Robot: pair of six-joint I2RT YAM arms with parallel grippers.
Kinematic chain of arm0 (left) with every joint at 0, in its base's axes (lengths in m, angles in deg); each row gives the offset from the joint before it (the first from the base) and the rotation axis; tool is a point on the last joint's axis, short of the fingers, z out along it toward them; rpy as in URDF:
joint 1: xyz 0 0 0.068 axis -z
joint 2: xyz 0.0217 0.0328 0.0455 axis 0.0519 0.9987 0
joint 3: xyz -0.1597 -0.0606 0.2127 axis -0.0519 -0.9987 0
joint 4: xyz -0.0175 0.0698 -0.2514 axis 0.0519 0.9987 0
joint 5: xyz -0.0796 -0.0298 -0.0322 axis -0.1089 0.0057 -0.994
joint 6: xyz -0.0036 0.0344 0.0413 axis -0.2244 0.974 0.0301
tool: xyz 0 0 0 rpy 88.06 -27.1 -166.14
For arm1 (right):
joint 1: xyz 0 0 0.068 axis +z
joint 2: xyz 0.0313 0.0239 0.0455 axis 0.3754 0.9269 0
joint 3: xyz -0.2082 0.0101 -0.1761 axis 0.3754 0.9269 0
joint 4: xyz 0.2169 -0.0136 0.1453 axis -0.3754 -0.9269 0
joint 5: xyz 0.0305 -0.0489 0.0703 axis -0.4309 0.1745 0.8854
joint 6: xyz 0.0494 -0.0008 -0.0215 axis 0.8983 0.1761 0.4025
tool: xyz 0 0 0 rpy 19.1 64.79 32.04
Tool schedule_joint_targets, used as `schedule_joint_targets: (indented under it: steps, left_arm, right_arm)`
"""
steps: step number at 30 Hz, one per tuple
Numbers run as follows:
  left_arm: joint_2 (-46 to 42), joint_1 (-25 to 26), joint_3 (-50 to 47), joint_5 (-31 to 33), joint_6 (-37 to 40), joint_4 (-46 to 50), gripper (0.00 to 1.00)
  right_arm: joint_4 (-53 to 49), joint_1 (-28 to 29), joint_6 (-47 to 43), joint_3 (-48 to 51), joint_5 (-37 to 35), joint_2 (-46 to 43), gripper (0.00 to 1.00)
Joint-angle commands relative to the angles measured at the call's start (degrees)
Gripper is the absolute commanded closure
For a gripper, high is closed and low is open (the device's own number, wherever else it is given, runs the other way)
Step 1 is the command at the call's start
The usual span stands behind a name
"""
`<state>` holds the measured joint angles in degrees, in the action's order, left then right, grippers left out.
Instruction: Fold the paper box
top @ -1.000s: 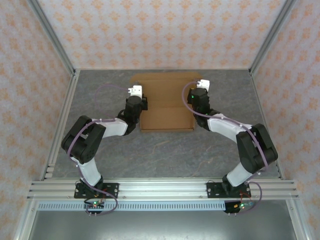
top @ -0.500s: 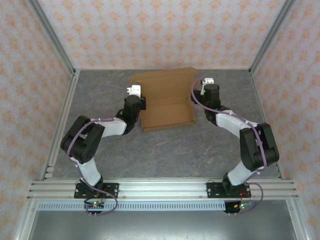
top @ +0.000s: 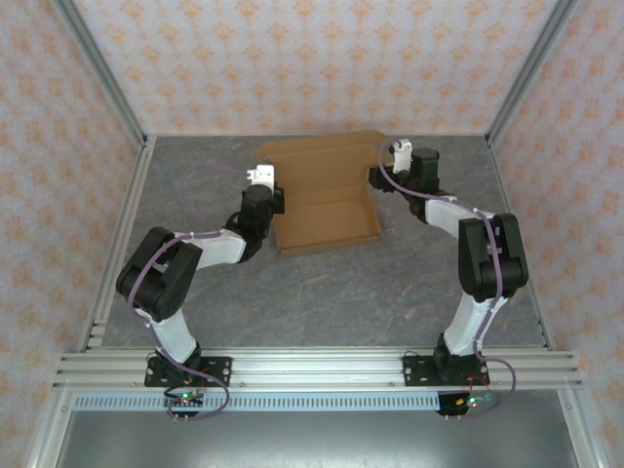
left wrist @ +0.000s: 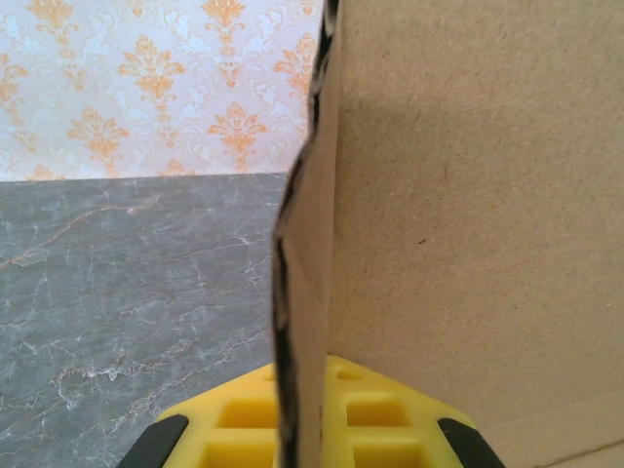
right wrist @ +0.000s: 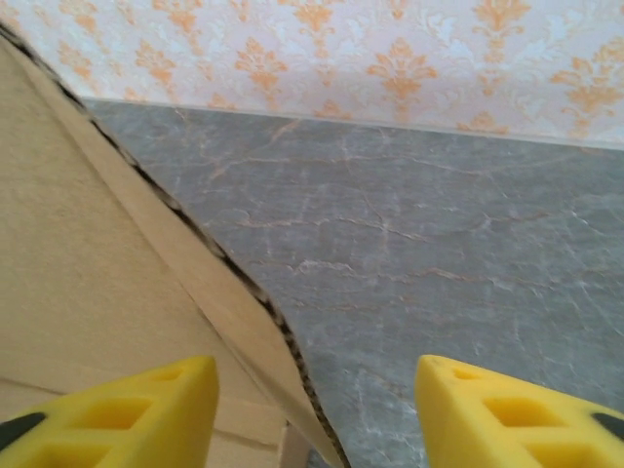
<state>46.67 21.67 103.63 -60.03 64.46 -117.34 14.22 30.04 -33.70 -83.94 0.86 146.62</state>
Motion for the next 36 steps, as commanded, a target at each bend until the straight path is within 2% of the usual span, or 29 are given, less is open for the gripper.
schedule_joint_targets:
  steps: [1,4,6,14,20,24,32,36]
  left_arm:
    - [-1.72,-0.13,0.68,0.19,1.5,0.61,1.0]
    - [-1.97,-0.18,0.81,0.23,1.22,0.96,1.0]
    - [-1.85,-0.13,0.91,0.05,0.73,1.11,1.0]
    - [-1.17,0.74,0.55,0.24,-1.25,0.62,1.0]
    - [-1.31,1.85,0.12,1.01,-3.76,1.2,0.92]
    - [-1.86,2.34,-0.93,1.08,-5.21,1.1,0.87]
    - [-4.44,2.88,-3.14,0.41,-6.95,2.2,0.73]
    - [-5.47,3.26,-4.42,-1.24,-8.07,2.09,0.71]
  right_arm:
    - [6.85,0.1,-0.38,-0.31,4.28,0.38,0.53]
    - [9.68,0.65,1.47,1.84,4.08,-0.35,0.66]
    - [11.18,1.91,1.91,3.57,1.23,-1.34,0.74]
    - [9.35,9.12,6.34,7.3,-20.63,-5.56,0.94]
    - [10.01,12.94,12.61,9.13,-31.67,-6.39,0.96]
    - [11.62,14.29,15.03,10.96,-35.76,-6.99,0.97]
    - [19.07,14.55,15.01,15.56,-37.31,-7.71,0.97]
    - [21.24,14.67,15.83,16.73,-37.4,-7.12,0.98]
